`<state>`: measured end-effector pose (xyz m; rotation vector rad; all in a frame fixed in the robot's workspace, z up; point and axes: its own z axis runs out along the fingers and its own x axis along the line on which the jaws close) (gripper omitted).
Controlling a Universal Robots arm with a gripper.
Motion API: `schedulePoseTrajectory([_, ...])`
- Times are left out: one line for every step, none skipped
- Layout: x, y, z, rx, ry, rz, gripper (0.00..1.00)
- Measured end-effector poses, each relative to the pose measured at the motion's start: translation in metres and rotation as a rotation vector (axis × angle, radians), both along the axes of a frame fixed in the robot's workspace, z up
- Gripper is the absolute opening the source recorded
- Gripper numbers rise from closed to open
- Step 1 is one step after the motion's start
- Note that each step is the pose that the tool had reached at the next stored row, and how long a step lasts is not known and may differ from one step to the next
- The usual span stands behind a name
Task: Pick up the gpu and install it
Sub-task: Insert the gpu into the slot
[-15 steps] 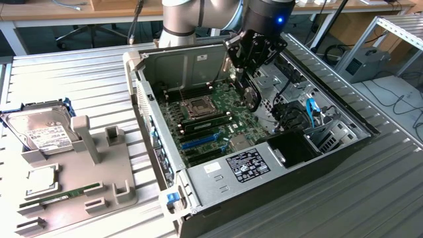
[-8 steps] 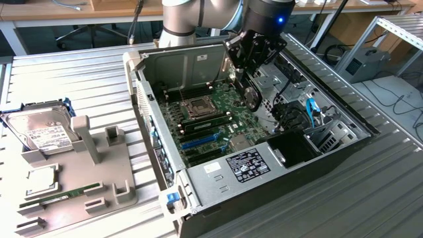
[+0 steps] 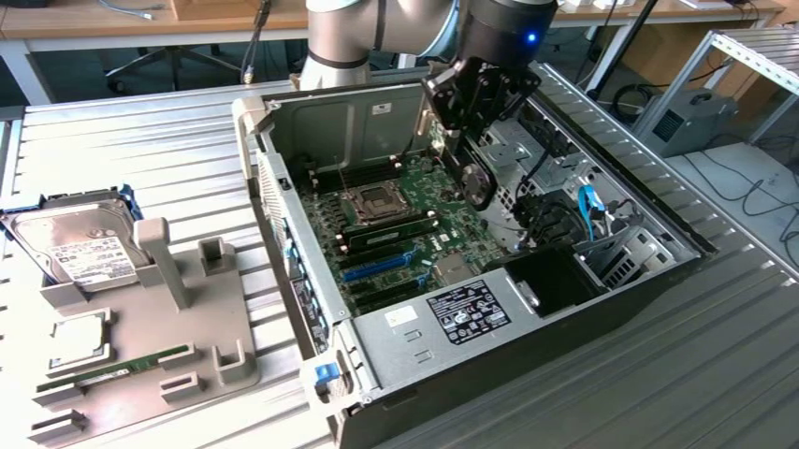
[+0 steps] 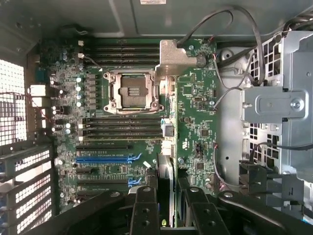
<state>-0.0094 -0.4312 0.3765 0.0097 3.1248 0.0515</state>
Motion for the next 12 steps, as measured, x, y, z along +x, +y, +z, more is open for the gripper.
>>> schedulePoseTrajectory([0.0000,0.0000,0.0000,0.0000,0.0000,0.005,0.26])
schedulePoseTrajectory([0.0000,0.0000,0.0000,0.0000,0.0000,0.009,0.26])
schedulePoseTrajectory([0.0000,0.0000,0.0000,0.0001,0.0000,0.012,0.26])
schedulePoseTrajectory([0.0000,0.0000,0.0000,0.0000,0.0000,0.015,0.26])
schedulePoseTrajectory([0.0000,0.0000,0.0000,0.0000,0.0000,0.018,0.26])
schedulePoseTrajectory([0.0000,0.0000,0.0000,0.0000,0.0000,0.021,0.26])
schedulePoseTrajectory([0.0000,0.0000,-0.0001,0.0001,0.0000,0.024,0.26])
schedulePoseTrajectory([0.0000,0.0000,0.0000,0.0000,0.0000,0.028,0.26])
schedulePoseTrajectory([0.0000,0.0000,0.0000,0.0001,-0.0001,0.032,0.26])
schedulePoseTrajectory([0.0000,0.0000,0.0000,0.0000,0.0000,0.037,0.26])
schedulePoseTrajectory([0.0000,0.0000,0.0000,0.0000,0.0000,0.041,0.26])
schedulePoseTrajectory([0.0000,0.0000,0.0000,0.0000,0.0000,0.044,0.26])
